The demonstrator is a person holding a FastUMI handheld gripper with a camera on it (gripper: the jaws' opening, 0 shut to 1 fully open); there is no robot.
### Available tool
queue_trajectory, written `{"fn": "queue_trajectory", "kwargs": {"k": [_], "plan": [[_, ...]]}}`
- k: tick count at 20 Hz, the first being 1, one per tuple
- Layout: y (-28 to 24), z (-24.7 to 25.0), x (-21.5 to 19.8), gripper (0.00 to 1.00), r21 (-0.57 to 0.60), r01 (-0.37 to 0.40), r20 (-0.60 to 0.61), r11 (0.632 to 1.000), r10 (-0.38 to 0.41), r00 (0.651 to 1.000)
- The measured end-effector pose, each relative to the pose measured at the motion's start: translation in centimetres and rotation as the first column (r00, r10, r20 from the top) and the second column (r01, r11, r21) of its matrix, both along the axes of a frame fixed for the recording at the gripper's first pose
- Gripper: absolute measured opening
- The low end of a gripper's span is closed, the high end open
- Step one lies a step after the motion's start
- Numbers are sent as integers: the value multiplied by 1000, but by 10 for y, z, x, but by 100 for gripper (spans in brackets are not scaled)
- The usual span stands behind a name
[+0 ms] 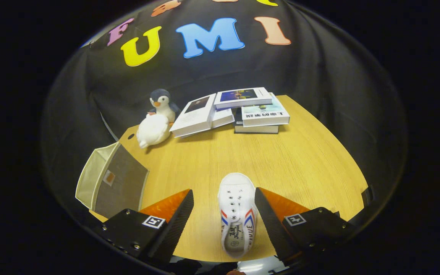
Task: Open the storage box then place both shoes into the box .Put the left shoe in first, then the right shoe, with the right side of both shoes facing outward in a uniform manner.
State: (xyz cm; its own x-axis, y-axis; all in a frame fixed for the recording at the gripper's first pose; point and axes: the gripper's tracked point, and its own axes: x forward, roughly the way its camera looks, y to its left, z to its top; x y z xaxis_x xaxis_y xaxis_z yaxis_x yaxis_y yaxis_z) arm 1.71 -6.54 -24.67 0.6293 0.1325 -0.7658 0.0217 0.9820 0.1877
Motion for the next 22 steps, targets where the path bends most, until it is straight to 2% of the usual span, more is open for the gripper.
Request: {"fn": "queue_trajectory", "kwargs": {"k": [5,14,16,17,20,21,22], "plan": [[-27,-39,-14,98,-35,-2,-75,999,-1,997],[-38,-97,-37,98,-131,-108,-211,986,79,974],[-32,-101,-37,97,-105,-110,-221,988,85,972],[-30,-104,-38,87,-93,-105,-226,990,82,971],[-18,-106,-36,77,-53,-114,-222,992,100,970],[-14,-107,-39,53,-54,-116,-223,992,101,970],[-15,-103,-37,43,-71,-122,-218,990,104,970]]}}
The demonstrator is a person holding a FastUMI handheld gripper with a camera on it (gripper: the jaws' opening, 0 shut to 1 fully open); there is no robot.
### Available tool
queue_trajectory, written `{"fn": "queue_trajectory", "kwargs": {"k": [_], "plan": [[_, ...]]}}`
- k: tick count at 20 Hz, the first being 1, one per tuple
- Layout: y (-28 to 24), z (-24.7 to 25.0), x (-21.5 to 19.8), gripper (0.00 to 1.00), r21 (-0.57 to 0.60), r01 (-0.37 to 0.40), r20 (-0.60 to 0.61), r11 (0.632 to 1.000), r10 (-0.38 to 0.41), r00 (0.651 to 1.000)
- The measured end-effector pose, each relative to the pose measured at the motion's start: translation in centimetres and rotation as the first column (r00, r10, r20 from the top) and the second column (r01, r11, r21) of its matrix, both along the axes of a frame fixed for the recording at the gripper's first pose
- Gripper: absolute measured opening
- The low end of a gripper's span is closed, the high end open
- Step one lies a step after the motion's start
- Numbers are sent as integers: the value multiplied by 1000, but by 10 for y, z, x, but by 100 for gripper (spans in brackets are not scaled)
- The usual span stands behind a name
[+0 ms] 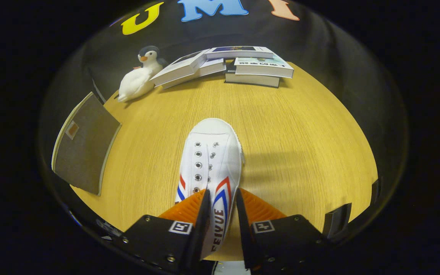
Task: Open the storage box then place both shoes into the box .Put the left shoe in first, then the right shoe, with the right side of both shoes facing outward in a uniform manner.
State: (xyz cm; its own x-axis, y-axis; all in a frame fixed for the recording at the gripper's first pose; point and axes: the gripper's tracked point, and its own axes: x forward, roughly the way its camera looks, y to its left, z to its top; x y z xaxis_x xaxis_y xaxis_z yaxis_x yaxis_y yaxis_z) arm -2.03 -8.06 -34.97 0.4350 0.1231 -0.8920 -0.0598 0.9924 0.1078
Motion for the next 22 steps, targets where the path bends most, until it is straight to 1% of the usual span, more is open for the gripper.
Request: {"fn": "queue_trajectory", "kwargs": {"k": [1,2,4,6,7,11,16,19,22], "plan": [[1,-3,-1,39,-17,-12,-4,1000,12,1000],[-6,-2,1,39,-60,-10,-2,998,10,1000],[-10,-4,3,7,-46,50,2,998,-50,999],[-9,2,2,6,-11,126,-4,992,-126,992],[-5,2,0,0,10,133,-20,991,-132,991],[6,15,1,0,67,176,-9,982,-176,984],[24,49,13,0,176,224,24,959,-232,973],[41,75,19,0,238,222,41,945,-239,970],[63,101,25,0,279,203,63,939,-229,971]]}}
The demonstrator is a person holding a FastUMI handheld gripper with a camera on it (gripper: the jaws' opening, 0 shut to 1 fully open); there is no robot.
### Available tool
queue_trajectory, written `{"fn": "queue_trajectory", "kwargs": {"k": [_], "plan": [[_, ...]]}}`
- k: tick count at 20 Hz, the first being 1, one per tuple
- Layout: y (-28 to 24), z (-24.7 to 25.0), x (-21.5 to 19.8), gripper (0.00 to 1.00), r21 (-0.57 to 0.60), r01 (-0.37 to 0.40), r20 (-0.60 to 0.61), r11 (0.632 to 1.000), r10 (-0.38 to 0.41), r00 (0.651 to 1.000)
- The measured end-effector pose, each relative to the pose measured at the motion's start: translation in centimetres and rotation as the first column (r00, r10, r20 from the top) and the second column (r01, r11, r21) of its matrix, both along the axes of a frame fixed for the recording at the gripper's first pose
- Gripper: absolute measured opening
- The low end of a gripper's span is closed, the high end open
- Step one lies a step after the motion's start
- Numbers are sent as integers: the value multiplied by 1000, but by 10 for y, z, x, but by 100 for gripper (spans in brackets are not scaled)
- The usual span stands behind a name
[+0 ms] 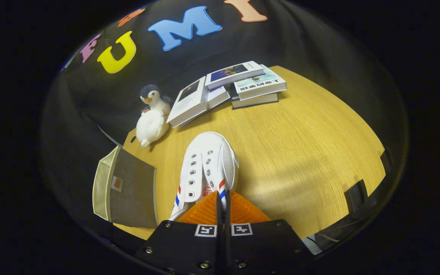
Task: Open the storage box then place both shoes into the box .Put the left shoe in first, then the right shoe, with the right side of both shoes facing outward in a uniform manner.
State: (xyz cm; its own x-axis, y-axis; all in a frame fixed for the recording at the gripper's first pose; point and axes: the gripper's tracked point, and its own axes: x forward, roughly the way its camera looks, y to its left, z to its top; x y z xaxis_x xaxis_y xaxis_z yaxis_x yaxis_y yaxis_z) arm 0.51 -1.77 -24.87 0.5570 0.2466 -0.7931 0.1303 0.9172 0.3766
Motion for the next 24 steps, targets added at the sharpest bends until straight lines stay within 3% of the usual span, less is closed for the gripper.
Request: {"fn": "queue_trajectory", "kwargs": {"k": [14,24], "plan": [[144,90,25,0,122,-135,96,983,123,988],[252,89,27,0,120,-263,90,957,253,963]]}}
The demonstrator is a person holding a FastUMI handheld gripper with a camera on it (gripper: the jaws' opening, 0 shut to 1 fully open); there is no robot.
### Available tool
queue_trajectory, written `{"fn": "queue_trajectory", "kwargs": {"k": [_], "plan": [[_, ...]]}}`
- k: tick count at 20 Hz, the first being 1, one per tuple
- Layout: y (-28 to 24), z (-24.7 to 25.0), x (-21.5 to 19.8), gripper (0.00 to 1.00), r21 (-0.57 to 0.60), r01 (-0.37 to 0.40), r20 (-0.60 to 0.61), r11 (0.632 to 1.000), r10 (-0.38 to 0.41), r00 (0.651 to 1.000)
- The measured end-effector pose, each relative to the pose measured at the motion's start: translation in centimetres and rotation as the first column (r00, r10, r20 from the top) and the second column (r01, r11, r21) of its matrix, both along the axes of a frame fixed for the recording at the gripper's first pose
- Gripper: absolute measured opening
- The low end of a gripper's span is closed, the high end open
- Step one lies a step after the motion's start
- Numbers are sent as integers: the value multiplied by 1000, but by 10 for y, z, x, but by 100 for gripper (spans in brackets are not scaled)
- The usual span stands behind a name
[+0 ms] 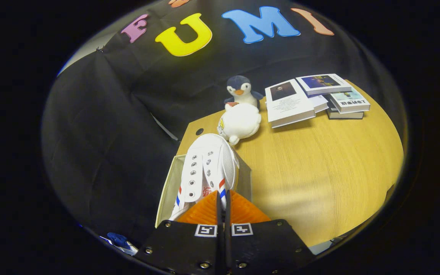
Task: Open the storage box then place both shoes into the box .Put the left shoe in first, then the right shoe, with the right side of both shoes facing outward in a uniform manner.
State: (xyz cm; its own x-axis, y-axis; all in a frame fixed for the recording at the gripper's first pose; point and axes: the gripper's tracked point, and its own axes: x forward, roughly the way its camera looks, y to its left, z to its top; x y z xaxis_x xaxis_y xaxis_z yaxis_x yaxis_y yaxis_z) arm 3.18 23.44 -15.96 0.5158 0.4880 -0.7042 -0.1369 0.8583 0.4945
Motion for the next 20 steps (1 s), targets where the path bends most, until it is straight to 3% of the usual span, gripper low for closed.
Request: {"fn": "queue_trajectory", "kwargs": {"k": [9,10,11,12,14,20], "plan": [[37,-28,-2,1,-109,-57,25,992,60,998],[39,-17,7,10,-96,-47,69,994,54,996],[43,-10,11,35,-79,-37,120,996,46,992],[41,1,17,52,-80,-29,164,996,42,986],[31,24,25,99,-90,-22,239,996,43,970],[-11,78,29,99,-106,21,411,994,25,911]]}}
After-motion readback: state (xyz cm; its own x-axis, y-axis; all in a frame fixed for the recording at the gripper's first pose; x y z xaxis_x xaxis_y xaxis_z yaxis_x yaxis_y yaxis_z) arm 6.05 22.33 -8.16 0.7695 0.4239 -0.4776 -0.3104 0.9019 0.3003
